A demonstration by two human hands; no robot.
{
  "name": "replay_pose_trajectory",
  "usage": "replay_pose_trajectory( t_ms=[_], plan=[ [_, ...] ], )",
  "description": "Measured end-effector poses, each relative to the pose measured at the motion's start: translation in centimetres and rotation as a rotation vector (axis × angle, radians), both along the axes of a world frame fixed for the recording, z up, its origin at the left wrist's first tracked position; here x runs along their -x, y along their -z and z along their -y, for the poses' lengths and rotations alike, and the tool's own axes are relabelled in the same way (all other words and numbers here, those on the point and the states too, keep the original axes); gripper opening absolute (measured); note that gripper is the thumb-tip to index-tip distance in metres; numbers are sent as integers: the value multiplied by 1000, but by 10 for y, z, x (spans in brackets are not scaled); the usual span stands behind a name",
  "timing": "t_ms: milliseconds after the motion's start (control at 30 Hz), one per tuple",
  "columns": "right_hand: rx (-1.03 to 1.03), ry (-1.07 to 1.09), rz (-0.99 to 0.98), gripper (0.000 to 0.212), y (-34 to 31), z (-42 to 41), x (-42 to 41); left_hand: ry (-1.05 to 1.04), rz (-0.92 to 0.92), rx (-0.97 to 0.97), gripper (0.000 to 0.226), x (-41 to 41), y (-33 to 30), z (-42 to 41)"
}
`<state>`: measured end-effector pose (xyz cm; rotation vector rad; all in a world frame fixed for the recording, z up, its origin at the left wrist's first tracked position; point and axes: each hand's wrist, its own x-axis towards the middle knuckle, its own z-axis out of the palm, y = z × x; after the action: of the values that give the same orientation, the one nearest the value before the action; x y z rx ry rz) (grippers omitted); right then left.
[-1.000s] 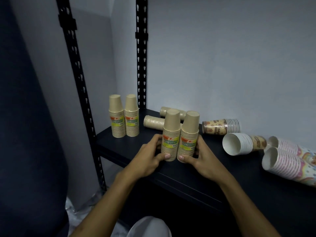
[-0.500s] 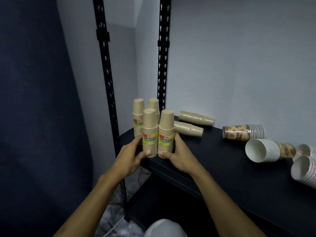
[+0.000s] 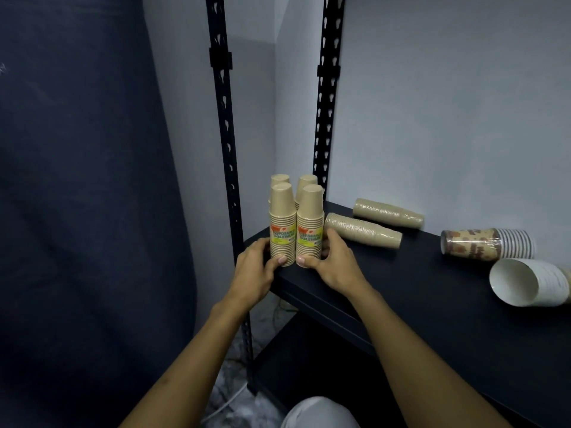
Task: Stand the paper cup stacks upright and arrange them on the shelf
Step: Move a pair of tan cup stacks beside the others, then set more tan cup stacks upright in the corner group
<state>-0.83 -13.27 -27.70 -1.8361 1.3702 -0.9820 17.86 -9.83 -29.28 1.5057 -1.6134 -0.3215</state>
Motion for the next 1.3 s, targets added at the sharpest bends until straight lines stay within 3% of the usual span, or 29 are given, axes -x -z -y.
replay_pose_trajectory(
  t_ms=[300, 433, 733, 867, 1067, 1300],
  plan=[
    [29, 93, -61, 69, 4, 1, -9, -5, 19, -11, 44, -2, -3, 5],
    [33, 123, -221, 57, 5, 0, -8, -28, -61, -35, 50, -4, 5, 4],
    [83, 171, -530, 66, 0, -38, 18, -162, 39, -67, 88, 0, 24, -16],
    [90, 156, -666, 66, 2, -63, 63, -217, 82, 80, 80, 18, 28, -39],
    [-3, 154, -803, 73, -3, -71, 117, -21, 220, 266, 52, 61, 19, -60],
    [-23, 152, -784, 58, -3, -47, 159, 296, 343, 207, 55, 112, -15, -18]
  ],
)
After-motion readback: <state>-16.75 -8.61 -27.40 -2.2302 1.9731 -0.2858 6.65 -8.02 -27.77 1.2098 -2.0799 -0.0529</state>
